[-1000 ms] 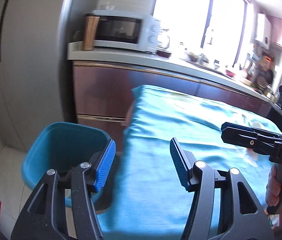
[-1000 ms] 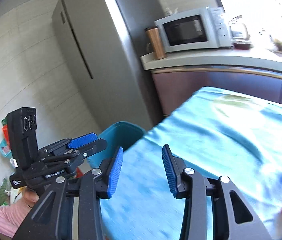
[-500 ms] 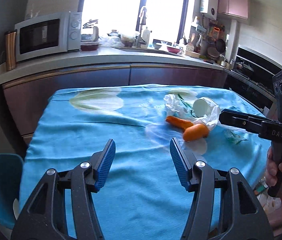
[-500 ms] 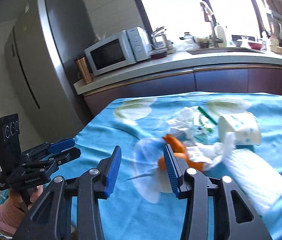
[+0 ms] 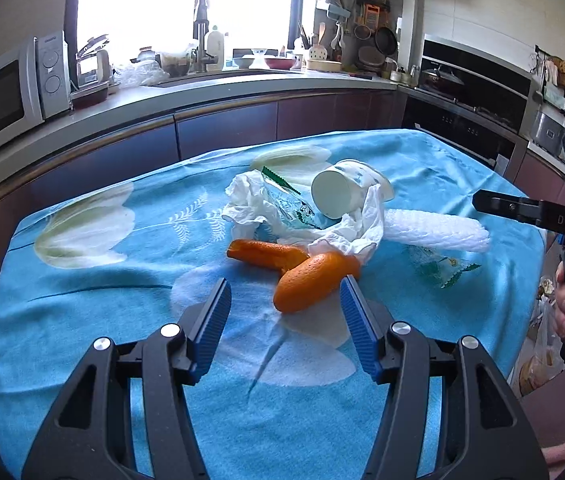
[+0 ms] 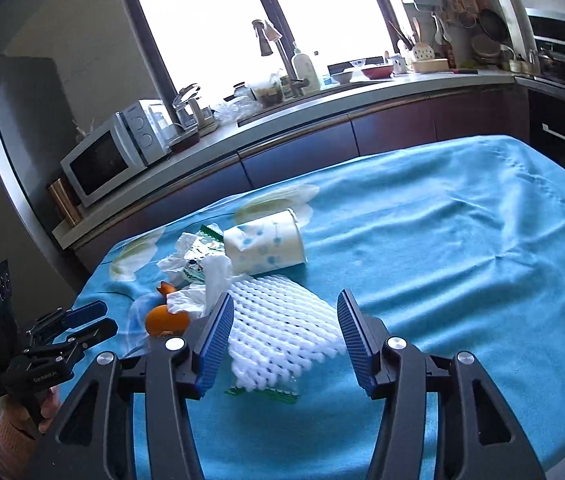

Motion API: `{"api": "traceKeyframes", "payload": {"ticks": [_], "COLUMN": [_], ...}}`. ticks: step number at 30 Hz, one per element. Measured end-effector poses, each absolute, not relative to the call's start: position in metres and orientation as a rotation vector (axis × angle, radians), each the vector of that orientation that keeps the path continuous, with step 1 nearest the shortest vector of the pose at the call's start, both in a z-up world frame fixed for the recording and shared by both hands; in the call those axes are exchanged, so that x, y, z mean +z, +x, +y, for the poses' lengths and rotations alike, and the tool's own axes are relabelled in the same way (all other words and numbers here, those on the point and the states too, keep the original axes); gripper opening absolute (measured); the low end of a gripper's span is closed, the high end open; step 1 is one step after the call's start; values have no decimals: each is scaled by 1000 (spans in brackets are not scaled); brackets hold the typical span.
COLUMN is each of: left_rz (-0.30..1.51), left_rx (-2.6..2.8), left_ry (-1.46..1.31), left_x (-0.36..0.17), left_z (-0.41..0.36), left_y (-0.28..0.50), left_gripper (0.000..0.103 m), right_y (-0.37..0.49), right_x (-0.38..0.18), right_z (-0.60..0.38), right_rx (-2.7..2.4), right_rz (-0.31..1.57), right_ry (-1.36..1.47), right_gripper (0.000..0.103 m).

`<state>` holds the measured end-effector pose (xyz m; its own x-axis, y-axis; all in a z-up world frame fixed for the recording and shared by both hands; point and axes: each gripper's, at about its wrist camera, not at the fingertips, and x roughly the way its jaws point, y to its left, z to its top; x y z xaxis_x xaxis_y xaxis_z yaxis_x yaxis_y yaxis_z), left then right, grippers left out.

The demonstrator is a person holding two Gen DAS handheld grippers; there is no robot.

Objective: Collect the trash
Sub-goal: 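Grasp the white foam net with the right tool while the left tool grasps an orange peel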

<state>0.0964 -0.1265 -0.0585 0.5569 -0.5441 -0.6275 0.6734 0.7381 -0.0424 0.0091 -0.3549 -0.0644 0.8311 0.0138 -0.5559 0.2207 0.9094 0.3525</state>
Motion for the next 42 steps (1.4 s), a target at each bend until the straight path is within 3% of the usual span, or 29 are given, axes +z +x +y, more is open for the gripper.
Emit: {"api": "traceKeyframes", "payload": {"ticks": [11,16,17,19,25,31,42], "left_rz": [746,787,789,790,776,764,726], "left_rx": [-760,-769,-767,-765,-763,-766,-747], "left_ry": [269,274,275,277,274,252,176], "left_x": [-77,-84,-84,-85,-81,-77,-57], "left_z": [-158,-165,-166,-166,-163,-157,-121], "left_y": [113,116,116,115,109,101,85], "left_gripper": [55,43,41,37,32,29,27], "right_y": [2,7,7,9,6,2,-8], "right_x": [-97,-104,-104,-105,-100,-87,-52], "right_z": [-382,-379,-378,-378,-376,-372,-356], "right_rx": [-52,-6,4,18,29,27,41], "right_rz": [634,639,637,640,628,594,507], "right_ry": [625,655,659,664,641,595,499], "right_gripper": [58,57,56,43,18,11,11]}}
